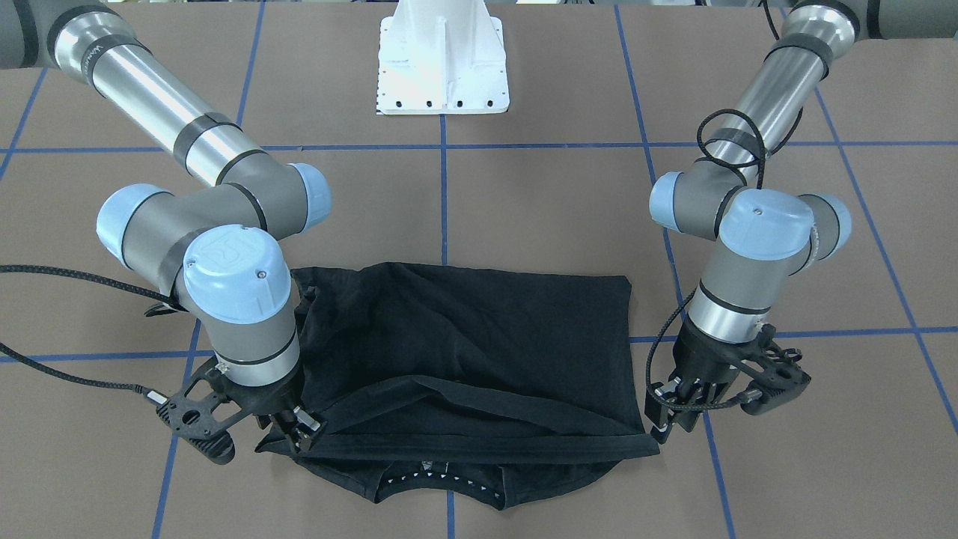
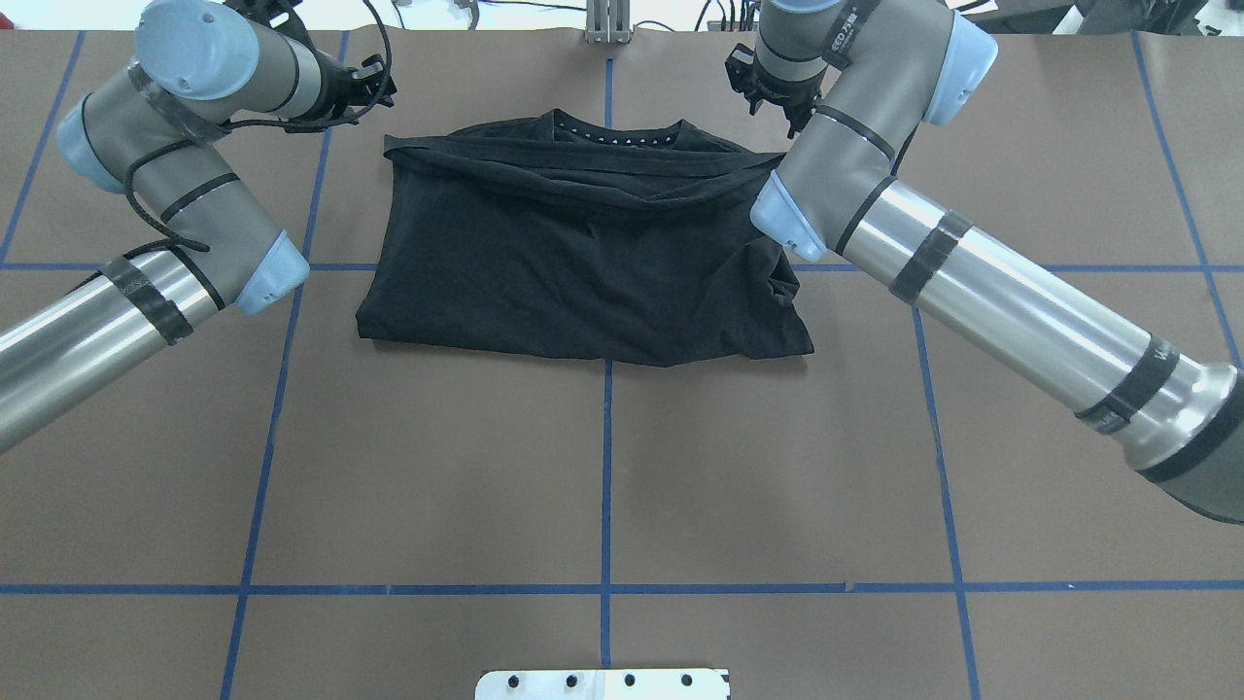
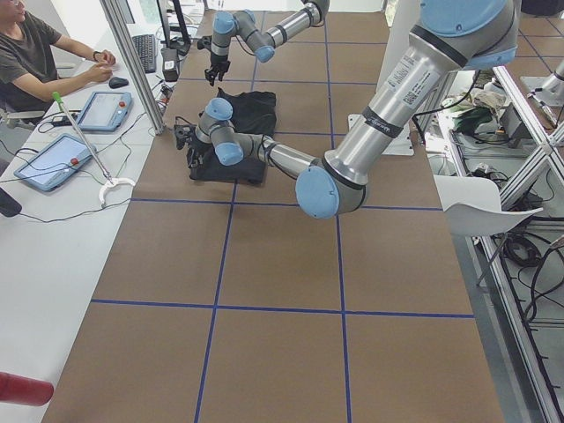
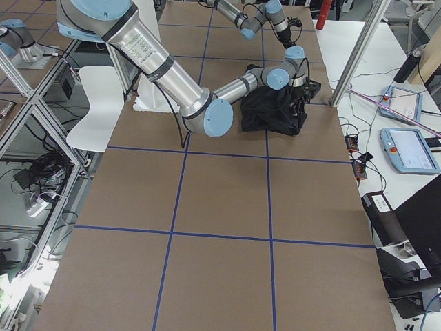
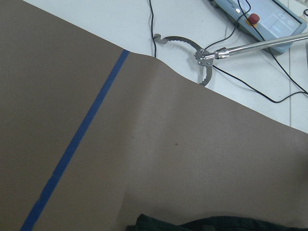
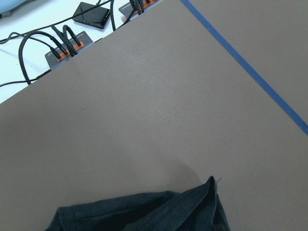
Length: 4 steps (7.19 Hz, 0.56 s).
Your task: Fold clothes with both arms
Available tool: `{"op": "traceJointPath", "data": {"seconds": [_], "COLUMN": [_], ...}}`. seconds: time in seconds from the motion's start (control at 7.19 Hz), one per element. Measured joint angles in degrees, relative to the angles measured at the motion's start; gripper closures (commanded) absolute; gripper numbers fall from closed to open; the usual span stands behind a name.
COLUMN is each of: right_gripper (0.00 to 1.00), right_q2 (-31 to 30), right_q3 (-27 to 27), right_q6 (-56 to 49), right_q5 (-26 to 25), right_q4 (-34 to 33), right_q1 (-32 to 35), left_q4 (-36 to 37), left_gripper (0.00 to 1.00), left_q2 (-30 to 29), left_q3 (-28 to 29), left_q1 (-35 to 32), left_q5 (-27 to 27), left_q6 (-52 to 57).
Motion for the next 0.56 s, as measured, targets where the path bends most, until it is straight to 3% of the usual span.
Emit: {"op": "traceJointPath", "data": {"seconds": [0.42,0.56], "right_gripper": [0.20,0.20], "right_q2": [-18.0,-21.8], "right_q3": [26.4,30.5], "right_q6": [12.3,14.8], "right_q5": [-2.2,-5.6], "right_q4": [0.0,0.1], "right_q1": [-8.2,-11.6], "left_q4": [-0.5,-0.5], "left_gripper": [0.42,0.42], "left_q2": [0.5,0.5], "left_q3": [-0.1,-0.2], "left_q1": [-0.1,-0.1], "left_q5": [0.1,0.1], "left_q6": [0.6,0.8]}}
